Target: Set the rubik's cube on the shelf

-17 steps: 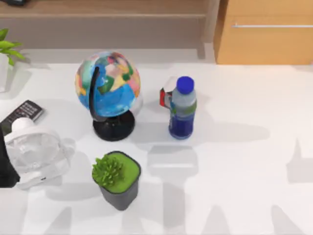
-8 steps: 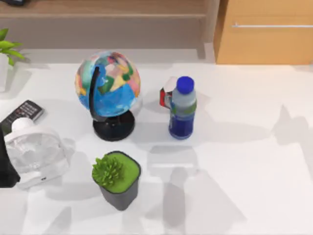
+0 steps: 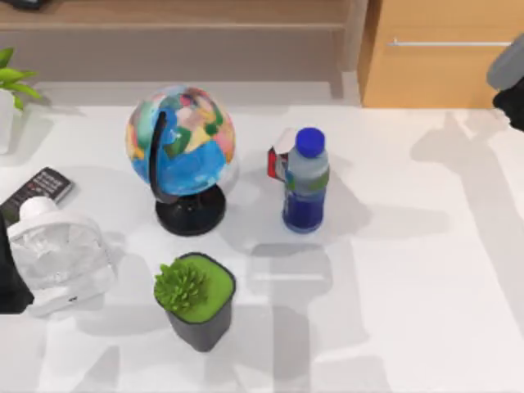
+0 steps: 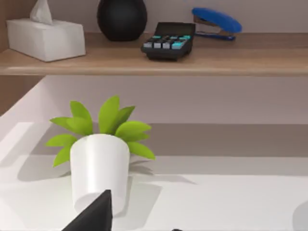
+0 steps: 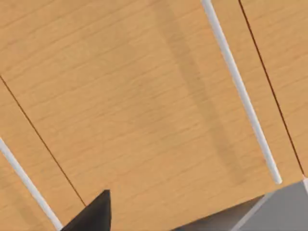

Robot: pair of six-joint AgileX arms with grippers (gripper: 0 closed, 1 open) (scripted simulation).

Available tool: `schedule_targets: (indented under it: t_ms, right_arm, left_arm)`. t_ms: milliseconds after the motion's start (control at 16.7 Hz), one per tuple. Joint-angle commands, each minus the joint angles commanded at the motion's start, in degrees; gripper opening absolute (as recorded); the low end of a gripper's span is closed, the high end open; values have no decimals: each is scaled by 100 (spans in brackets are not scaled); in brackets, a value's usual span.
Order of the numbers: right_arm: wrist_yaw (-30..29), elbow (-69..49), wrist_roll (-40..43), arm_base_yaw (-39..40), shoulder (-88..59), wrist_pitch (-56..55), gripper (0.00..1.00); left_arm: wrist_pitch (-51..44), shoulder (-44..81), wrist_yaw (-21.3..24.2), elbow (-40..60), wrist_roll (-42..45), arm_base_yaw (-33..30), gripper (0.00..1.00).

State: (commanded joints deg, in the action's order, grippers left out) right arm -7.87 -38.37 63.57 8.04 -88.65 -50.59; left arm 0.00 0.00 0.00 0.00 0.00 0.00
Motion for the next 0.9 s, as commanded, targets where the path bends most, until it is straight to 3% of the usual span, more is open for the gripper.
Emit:
schedule_targets:
  t_ms: [480,900]
  right_arm:
    - [-366,-1374,2219,193,-3418,-1984,100]
    - [-429,-1574,2569,208,-3915,-2297,100]
  left_arm:
    - [0,0,0,0,0,0,100]
    - [0,0,0,0,0,0,100]
